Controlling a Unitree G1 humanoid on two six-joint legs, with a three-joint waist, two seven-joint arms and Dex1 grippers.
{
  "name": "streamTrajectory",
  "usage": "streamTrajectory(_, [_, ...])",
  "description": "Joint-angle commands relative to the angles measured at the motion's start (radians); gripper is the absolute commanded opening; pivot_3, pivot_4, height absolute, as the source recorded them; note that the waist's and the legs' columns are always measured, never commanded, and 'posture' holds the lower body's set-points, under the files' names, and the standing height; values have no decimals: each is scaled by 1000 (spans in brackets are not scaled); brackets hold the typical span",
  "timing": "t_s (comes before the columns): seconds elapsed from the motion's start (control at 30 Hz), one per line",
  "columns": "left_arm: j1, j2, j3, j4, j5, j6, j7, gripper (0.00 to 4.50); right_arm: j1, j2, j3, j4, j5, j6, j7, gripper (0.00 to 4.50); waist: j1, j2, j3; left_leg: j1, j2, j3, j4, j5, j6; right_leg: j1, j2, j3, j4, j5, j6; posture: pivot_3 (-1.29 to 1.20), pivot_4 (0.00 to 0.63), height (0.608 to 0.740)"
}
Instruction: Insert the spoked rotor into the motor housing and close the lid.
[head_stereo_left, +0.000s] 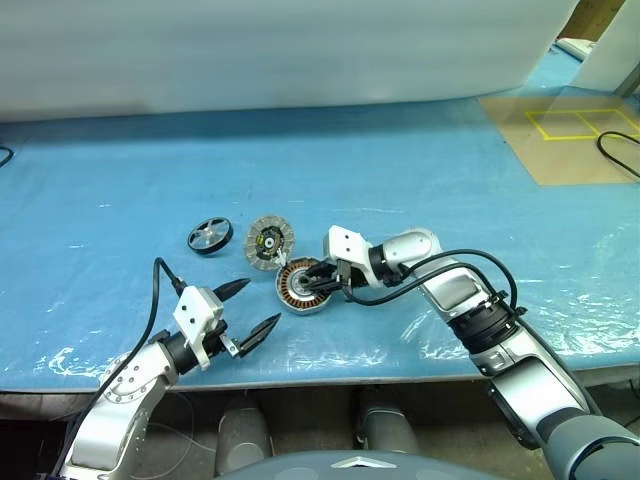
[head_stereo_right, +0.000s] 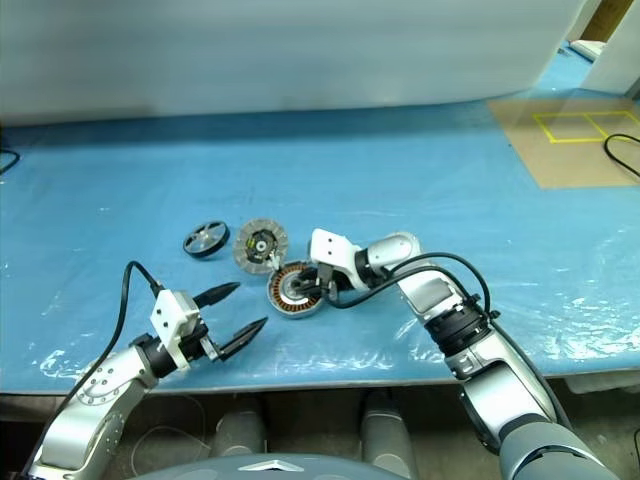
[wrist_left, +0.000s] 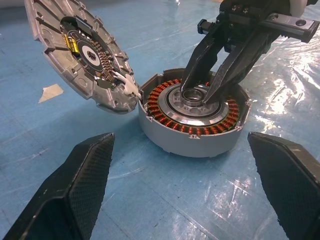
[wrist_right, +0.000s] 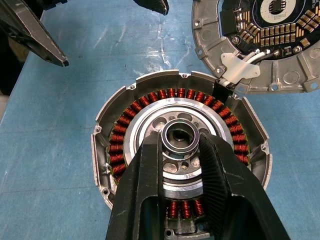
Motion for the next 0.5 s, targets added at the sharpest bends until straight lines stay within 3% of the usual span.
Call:
streamTrajectory(0.03, [0,0,4,-9,0,-22,0,4500,5,4,8,-32,7,-4,10,652,0,0,0,0,0,0,0,0,0,0,0,0,0,0,0,0,150,740])
streamTrajectory(0.33, [-2,0,1,-14,1,-16,4,4500,10,-5,9,-29,7,-6,20,652,0,0,0,0,0,0,0,0,0,0,0,0,0,0,0,0,150,740])
streamTrajectory(0.37, [-3,1,1,-16,0,-14,4,4500,12,-6,7,-29,9,-5,19,1385,0,0,0,0,0,0,0,0,0,0,0,0,0,0,0,0,150,740])
streamTrajectory(0.5, [-4,2,1,-16,0,-11,4,4500,8,12,-34,-36,55,39,17,2592,0,0,0,0,0,0,0,0,0,0,0,0,0,0,0,0,150,740])
